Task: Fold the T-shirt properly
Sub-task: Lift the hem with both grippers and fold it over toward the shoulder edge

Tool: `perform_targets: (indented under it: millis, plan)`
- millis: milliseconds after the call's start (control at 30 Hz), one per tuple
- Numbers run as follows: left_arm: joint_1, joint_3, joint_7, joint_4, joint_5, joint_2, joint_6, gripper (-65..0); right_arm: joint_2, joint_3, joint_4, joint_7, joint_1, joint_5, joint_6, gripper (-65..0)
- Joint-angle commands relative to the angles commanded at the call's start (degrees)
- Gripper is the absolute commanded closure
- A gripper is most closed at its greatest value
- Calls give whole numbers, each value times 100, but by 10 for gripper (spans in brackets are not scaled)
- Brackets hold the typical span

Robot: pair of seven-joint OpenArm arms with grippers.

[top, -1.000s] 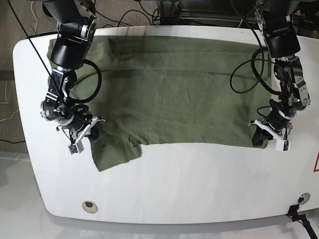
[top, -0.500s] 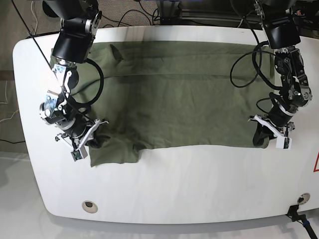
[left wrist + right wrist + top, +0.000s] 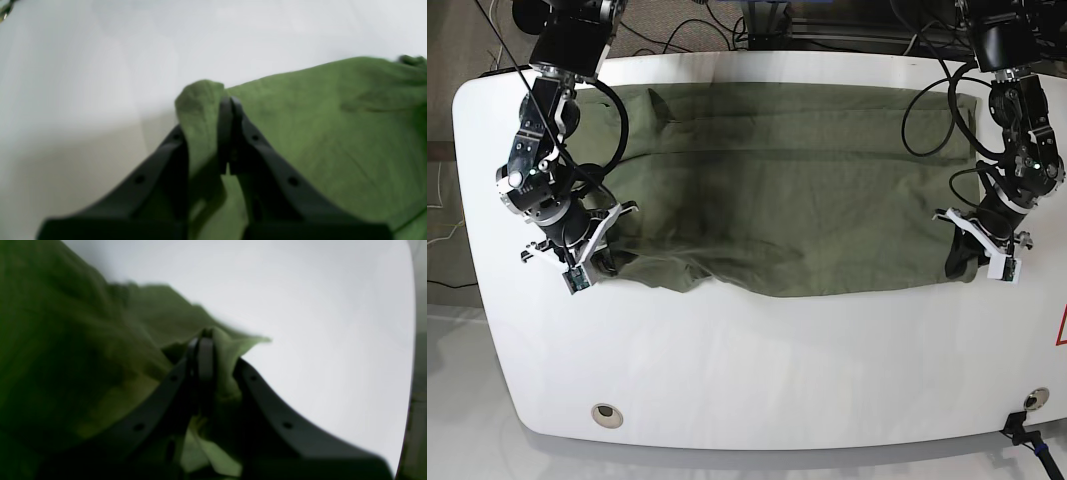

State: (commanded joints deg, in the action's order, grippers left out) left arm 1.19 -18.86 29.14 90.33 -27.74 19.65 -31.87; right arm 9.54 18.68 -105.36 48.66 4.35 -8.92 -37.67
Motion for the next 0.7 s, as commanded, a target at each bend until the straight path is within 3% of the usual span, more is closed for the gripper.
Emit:
perform_targets:
  millis: [200,567,700]
  plan:
    - [404,-448,0,334,9,0,-9,0,9,9,-448,0,-492,0,-9,0]
    - [1213,-598,0,1240,9,0,-9,0,18,35,-1011,-35,-1503,-18,-44,0]
    - [1468,-598,0,1495,0,-9,-9,0,18,325,-1064,-35,-1749,-26,-53,0]
